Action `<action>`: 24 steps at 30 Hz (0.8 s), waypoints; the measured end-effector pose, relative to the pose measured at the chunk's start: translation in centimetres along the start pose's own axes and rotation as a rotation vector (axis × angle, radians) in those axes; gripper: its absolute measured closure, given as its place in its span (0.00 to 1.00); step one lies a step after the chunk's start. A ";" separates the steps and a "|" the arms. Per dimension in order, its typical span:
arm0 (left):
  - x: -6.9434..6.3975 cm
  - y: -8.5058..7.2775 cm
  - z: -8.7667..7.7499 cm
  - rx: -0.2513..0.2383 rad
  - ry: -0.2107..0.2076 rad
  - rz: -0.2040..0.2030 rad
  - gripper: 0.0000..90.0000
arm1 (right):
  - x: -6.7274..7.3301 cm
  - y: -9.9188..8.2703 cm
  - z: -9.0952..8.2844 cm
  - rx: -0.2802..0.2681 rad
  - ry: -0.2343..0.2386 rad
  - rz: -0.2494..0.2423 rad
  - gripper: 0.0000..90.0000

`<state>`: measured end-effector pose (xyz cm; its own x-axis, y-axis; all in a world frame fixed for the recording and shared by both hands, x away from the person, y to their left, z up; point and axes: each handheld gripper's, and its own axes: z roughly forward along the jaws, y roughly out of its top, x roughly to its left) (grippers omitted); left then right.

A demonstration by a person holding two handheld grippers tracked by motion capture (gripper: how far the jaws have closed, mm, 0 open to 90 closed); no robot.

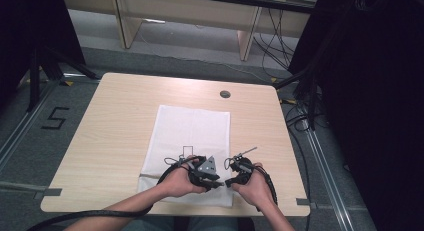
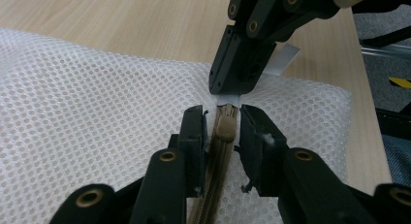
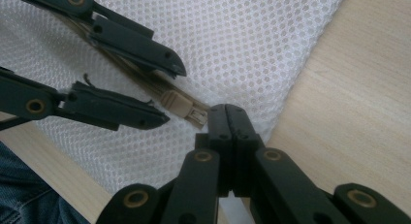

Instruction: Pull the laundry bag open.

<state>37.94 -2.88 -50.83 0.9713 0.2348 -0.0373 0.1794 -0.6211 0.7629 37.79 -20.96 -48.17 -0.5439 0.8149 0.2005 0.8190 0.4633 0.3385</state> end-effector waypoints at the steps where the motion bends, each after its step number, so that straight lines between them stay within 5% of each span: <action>1: -0.1 0.0 0.1 0.001 0.000 -0.001 0.79 | 0.0 0.0 0.0 -0.004 0.001 0.000 1.00; 7: -0.4 0.3 0.6 0.017 0.009 0.027 0.83 | 0.0 0.0 0.0 -0.001 0.002 0.002 1.00; 13: -0.5 1.1 0.6 0.040 0.010 0.100 0.90 | -0.1 0.0 0.0 0.001 0.006 0.006 1.00; 15: -0.6 1.1 0.7 0.018 0.003 0.058 0.90 | -0.1 0.0 0.0 0.000 0.002 0.011 1.00; 24: -0.5 0.7 0.8 -0.003 0.001 -0.005 0.90 | -0.1 -0.1 0.0 -0.002 0.007 0.015 1.00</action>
<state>37.70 -4.04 -50.75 0.9703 0.2386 -0.0400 0.1834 -0.6174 0.7649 37.78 -21.07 -48.19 -0.5330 0.8192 0.2118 0.8266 0.4506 0.3371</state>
